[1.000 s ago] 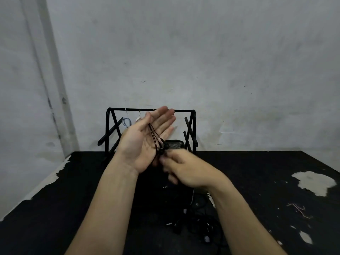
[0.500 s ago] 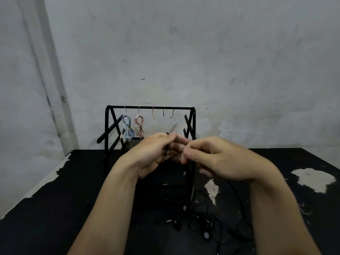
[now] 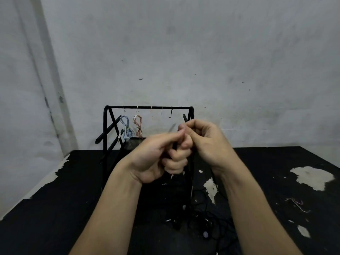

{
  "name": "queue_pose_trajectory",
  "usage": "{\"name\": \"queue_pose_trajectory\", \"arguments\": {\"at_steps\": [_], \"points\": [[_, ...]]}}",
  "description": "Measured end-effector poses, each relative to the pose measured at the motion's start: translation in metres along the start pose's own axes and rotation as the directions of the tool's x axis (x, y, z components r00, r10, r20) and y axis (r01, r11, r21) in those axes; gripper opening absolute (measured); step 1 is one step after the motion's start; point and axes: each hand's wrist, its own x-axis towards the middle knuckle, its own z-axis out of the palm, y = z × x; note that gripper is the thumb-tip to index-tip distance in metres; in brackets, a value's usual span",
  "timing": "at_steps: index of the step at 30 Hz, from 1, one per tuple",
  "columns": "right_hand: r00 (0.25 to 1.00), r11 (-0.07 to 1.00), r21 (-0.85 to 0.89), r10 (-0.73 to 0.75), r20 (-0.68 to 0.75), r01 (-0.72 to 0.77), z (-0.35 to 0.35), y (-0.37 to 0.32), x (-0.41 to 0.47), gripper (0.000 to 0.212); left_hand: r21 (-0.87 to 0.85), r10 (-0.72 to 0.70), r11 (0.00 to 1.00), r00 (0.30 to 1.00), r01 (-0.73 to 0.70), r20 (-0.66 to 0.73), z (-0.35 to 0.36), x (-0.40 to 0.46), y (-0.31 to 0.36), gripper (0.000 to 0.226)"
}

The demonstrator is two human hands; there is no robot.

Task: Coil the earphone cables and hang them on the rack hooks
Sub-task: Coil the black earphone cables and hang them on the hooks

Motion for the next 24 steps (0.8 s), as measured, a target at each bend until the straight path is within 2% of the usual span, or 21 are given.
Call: {"name": "queue_pose_trajectory", "arguments": {"at_steps": [3, 6, 8, 12, 14, 16, 20, 23, 24], "points": [[0.994, 0.995, 0.025, 0.091, 0.057, -0.092, 0.016, 0.017, 0.002, 0.03, -0.076, 0.152, 0.984, 0.979, -0.163, -0.134, -0.006, 0.001, 0.005, 0.027], [0.968, 0.964, -0.206, 0.201, 0.153, -0.168, 0.025, 0.028, -0.003, 0.028, -0.035, 0.25, 0.961, 0.911, -0.276, -0.328, -0.011, 0.0, 0.01, 0.026], [0.924, 0.92, -0.346, 0.283, 0.258, -0.186, 0.026, 0.031, -0.006, 0.03, 0.02, 0.279, 0.955, 0.875, -0.295, -0.395, -0.014, -0.002, 0.011, 0.024], [0.692, 0.803, -0.578, 0.5, 0.521, -0.145, 0.022, 0.024, -0.014, 0.03, 0.111, 0.32, 0.946, 0.824, -0.304, -0.469, -0.021, -0.001, 0.008, 0.028], [0.625, 0.782, -0.613, 0.536, 0.567, -0.115, 0.018, 0.014, -0.018, 0.031, 0.163, 0.337, 0.941, 0.807, -0.295, -0.486, -0.025, 0.001, 0.005, 0.034], [0.63, 0.785, -0.612, 0.524, 0.572, -0.097, 0.012, 0.001, -0.021, 0.029, 0.244, 0.346, 0.935, 0.807, -0.257, -0.479, -0.028, 0.002, 0.001, 0.036], [0.703, 0.763, -0.647, 0.467, 0.537, -0.012, -0.006, -0.027, -0.026, 0.029, 0.479, 0.344, 0.873, 0.815, -0.095, -0.466, -0.031, 0.009, -0.008, 0.036], [0.819, 0.773, -0.633, 0.343, 0.459, 0.031, -0.018, -0.042, -0.03, 0.025, 0.654, 0.291, 0.755, 0.865, 0.055, -0.409, -0.031, 0.009, -0.013, 0.037], [0.865, 0.771, -0.634, 0.277, 0.42, 0.061, -0.021, -0.044, -0.029, 0.024, 0.661, 0.242, 0.746, 0.889, 0.085, -0.388, -0.028, 0.006, -0.015, 0.038]]}}
